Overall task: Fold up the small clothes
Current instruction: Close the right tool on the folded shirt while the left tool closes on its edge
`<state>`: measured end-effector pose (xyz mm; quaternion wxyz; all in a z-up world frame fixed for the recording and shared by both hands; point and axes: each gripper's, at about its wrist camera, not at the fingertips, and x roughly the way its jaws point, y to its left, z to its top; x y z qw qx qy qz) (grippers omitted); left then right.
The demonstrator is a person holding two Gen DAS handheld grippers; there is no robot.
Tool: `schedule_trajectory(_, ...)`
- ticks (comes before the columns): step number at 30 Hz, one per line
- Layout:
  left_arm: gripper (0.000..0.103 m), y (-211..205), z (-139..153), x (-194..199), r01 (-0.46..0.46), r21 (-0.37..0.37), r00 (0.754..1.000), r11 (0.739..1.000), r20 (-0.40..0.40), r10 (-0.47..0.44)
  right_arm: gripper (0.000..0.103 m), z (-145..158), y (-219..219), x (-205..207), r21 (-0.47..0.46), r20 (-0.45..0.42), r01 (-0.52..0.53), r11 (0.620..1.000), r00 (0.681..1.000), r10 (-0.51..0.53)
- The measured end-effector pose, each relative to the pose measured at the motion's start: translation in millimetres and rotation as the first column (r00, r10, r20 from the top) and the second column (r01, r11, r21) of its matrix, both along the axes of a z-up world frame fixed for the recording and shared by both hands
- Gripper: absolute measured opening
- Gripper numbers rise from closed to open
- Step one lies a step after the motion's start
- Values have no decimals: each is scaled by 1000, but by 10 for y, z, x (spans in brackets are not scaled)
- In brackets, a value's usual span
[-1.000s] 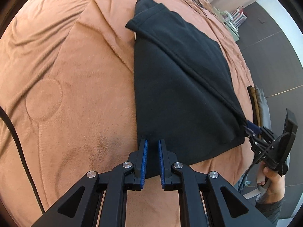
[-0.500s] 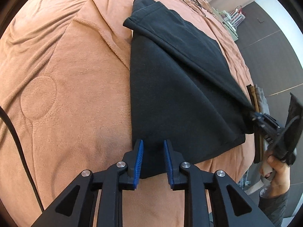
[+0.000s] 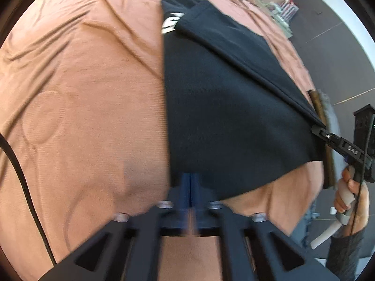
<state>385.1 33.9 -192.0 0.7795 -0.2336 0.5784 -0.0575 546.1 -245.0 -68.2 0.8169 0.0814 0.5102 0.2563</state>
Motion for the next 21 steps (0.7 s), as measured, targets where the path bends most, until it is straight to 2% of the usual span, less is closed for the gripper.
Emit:
schedule_trajectory(1, 0, 41, -16, -6, -6, -27, 1000, 1000, -1, 6, 4, -56, -11, 0, 3, -8, 7, 1000, 1000, -7)
schedule_trajectory(4, 0, 86, -22, -20, -9, -38, 1000, 999, -5, 8, 3, -147, -39, -8, 15, -35, 26, 1000, 999, -26)
schedule_trajectory(9, 0, 100, 12, -10, 0, -40, 1000, 999, -10, 0, 3, -21, -87, -69, 33, -22, 48, 998, 999, -47)
schedule_trajectory(16, 0, 140, 64, 6, -10, -54, 1000, 998, -5, 10, 3, -129, -12, -60, -55, -14, 42, 998, 999, -43)
schedule_trajectory(21, 0, 254, 175, 4, -38, -54, 999, 998, 32, 40, 6, -11, 177, -117, -149, 43, -3, 989, 999, 10)
